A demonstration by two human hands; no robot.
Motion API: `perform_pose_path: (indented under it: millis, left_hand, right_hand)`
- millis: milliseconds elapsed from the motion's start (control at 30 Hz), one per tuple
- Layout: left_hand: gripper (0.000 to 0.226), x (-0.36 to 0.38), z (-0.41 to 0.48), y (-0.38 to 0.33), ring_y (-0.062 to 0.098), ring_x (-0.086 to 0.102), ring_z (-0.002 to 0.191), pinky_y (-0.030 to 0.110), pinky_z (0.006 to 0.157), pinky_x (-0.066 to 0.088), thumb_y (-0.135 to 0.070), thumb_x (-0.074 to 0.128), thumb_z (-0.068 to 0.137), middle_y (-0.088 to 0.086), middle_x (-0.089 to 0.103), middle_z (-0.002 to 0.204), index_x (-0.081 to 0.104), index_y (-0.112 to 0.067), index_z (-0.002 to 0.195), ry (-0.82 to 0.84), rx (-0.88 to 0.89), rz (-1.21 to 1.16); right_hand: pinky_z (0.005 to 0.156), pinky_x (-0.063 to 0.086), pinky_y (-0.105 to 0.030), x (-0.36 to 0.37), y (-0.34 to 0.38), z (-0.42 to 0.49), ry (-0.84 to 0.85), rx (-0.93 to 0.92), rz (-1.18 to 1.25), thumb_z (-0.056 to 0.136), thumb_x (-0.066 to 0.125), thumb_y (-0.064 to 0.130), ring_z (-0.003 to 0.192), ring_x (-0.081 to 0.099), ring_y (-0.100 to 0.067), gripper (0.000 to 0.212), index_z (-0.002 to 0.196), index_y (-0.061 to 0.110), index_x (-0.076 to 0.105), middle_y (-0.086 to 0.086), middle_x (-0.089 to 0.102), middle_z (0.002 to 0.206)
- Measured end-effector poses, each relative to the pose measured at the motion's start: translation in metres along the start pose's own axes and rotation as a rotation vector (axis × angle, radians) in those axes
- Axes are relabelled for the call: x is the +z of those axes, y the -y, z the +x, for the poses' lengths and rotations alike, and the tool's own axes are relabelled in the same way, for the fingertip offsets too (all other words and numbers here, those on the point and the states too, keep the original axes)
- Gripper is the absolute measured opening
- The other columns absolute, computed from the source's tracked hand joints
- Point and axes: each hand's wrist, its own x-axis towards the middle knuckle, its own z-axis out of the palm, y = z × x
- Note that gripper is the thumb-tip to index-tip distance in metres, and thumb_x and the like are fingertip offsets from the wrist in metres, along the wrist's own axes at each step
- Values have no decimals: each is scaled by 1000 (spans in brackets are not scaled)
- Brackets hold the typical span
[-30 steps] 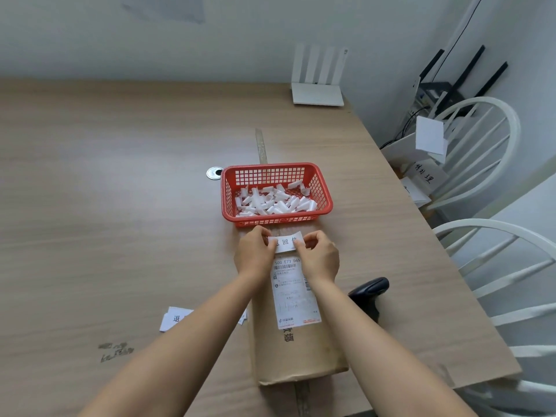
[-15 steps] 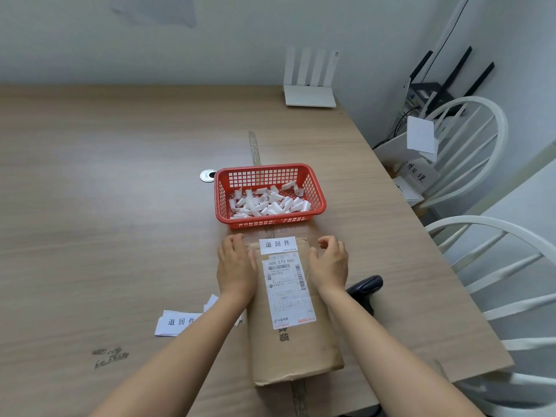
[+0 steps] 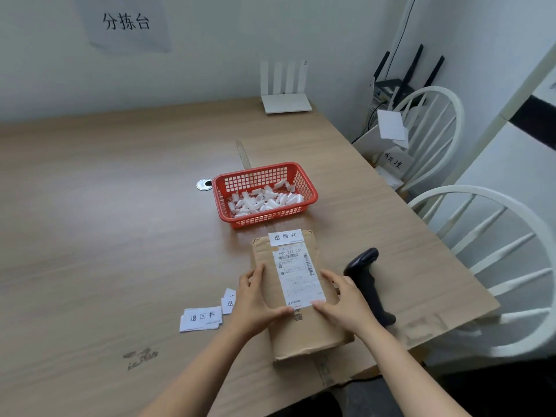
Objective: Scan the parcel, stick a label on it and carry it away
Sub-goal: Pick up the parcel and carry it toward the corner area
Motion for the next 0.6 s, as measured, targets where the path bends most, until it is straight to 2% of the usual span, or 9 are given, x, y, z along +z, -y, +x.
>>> perform_pose_path:
  millis: [67,133,300,467,600]
  left_hand:
    - [116,1,-3,-3,20,24,139,30,113,24,-40,84,55,6,19,147,14,-21,146,41,31,34]
    - [116,4,-6,-10,20,22,139,30,114,24,-39,85,54,6,17,148,15,-19,145,84,64,56]
    - [117,10,-23,-43,22,22,138,34,112,28,-47,81,45,7,19,145,19,-23,140,124,185,98]
    - [125,32,-38,-102,22,19,140,37,114,25,-60,71,33,6,18,148,19,-25,142,154,345,133]
    - [119,85,-53,-157,23,18,139,39,114,25,-45,82,43,5,16,150,19,-25,142,217,471,171]
  right_hand:
    - [108,37,-36,2,2,-13,-36,21,-5,69,71,36,123,44,-19,75,135,27,38,-4,42,135]
    - [107,35,-30,1,4,-28,-82,35,30,71,72,29,124,43,-19,75,136,24,37,-5,39,135]
    - [96,34,-20,-14,1,-65,-202,29,61,73,70,25,123,43,-18,76,138,27,31,-3,34,136]
    - [102,34,-25,-58,-16,-105,-382,28,79,74,71,27,124,40,-16,77,139,30,31,-2,35,133]
    - [103,34,-25,-103,-56,-149,-529,74,118,73,72,26,124,40,-16,76,138,30,32,-1,35,133]
